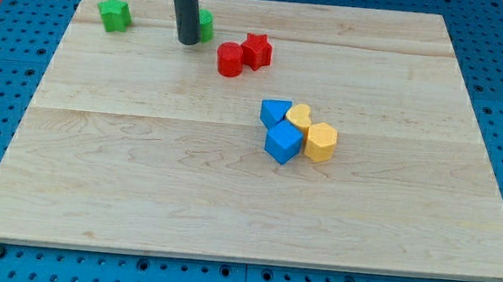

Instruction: Push the green circle towards the top center

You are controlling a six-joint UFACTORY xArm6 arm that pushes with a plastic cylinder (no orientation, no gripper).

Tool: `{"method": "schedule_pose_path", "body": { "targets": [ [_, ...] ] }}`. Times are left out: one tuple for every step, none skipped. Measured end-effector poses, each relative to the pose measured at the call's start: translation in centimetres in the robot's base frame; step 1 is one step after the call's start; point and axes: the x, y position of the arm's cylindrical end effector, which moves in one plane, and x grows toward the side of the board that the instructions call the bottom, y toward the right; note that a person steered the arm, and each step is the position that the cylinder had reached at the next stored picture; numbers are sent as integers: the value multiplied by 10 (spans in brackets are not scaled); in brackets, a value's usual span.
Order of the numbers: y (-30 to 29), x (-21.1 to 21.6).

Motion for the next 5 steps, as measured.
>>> {"method": "schedule_pose_path", "body": {
  "targets": [
    [-22, -6],
    [-2, -23],
    [51, -25],
    [65, -25],
    [65, -32]
  ]
}}
